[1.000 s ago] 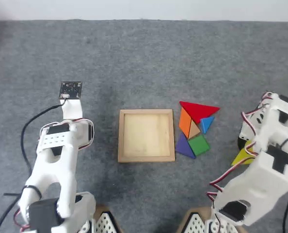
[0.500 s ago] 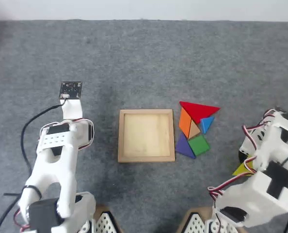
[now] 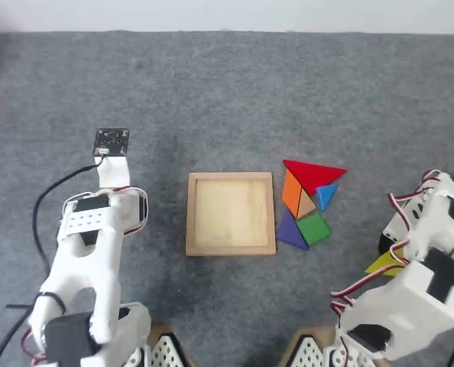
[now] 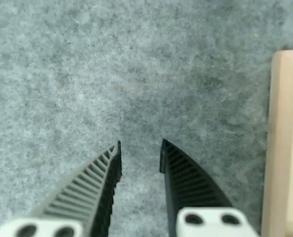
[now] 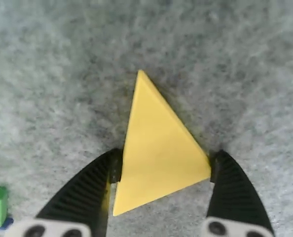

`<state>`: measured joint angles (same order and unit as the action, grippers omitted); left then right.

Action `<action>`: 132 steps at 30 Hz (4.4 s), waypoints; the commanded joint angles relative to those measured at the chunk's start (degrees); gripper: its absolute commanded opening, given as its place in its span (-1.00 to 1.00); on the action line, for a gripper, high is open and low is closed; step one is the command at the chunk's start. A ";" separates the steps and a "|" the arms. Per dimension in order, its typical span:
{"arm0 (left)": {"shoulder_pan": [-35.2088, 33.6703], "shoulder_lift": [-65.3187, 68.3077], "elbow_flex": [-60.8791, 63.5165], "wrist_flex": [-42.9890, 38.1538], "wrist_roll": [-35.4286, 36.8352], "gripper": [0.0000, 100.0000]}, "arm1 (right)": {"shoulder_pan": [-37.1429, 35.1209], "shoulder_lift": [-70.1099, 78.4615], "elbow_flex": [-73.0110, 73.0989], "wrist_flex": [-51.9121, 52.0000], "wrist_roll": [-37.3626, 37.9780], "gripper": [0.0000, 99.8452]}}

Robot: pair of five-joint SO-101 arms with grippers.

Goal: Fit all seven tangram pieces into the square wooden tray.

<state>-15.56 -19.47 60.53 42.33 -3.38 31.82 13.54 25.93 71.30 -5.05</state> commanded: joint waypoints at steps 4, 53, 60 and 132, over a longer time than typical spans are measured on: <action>0.35 -0.35 -0.40 -1.23 -0.53 -0.75 | 2.77 -1.36 -0.35 0.04 -2.55 -0.70; 0.26 -0.35 -0.31 -1.14 -0.53 -0.75 | -11.56 -14.73 14.24 -4.09 -28.48 -0.34; 0.26 -0.35 -0.31 -1.14 -0.53 -0.75 | -9.36 -7.78 8.97 -4.97 -27.34 -0.34; 0.26 -0.35 0.13 -1.23 -0.53 -0.75 | -2.68 27.74 -40.70 6.73 16.79 -0.57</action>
<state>-15.56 -19.47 60.88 42.33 -3.38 29.19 38.68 -14.24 80.18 11.38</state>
